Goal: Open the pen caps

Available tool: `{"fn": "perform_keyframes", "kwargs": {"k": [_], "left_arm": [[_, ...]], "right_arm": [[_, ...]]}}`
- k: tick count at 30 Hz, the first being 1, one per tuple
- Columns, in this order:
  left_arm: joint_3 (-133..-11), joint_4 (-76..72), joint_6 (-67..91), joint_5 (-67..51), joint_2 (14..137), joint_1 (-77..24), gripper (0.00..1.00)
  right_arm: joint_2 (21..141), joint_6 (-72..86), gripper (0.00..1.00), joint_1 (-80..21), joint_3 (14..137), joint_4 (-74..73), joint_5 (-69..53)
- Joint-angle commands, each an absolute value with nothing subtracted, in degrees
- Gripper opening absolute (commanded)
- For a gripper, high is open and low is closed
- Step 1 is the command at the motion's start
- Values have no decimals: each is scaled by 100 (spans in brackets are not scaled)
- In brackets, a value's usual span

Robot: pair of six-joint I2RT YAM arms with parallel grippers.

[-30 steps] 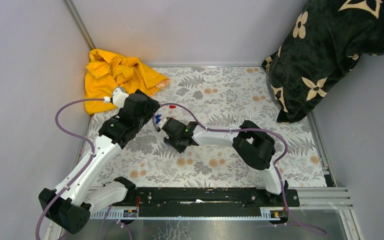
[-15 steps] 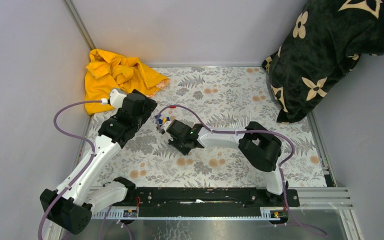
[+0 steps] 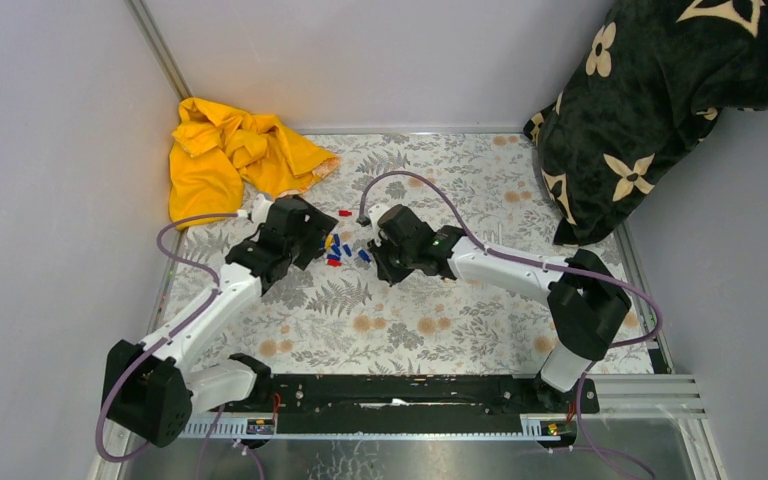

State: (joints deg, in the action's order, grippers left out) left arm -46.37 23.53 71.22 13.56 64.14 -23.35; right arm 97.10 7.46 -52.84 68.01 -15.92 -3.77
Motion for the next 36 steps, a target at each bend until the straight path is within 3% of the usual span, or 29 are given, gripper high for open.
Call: {"fn": "perform_keyframes", "kwargs": {"k": [1, 8, 21, 36], "left_arm": [[-4515, 1271, 7207, 465, 6792, -2307, 87], [-4470, 427, 7122, -417, 7367, -2383, 85], [-4680, -279, 7146, -873, 8170, -2616, 78], [-4778, -703, 7072, -955, 8429, -2628, 47]], "right_arm": [[9419, 951, 0, -5085, 6847, -1332, -754], [9413, 1100, 0, -4733, 6977, -1185, -1107], [9596, 1239, 0, -4423, 7228, -1091, -1585], [9674, 1240, 0, -4112, 7264, -1195, -1983]]}}
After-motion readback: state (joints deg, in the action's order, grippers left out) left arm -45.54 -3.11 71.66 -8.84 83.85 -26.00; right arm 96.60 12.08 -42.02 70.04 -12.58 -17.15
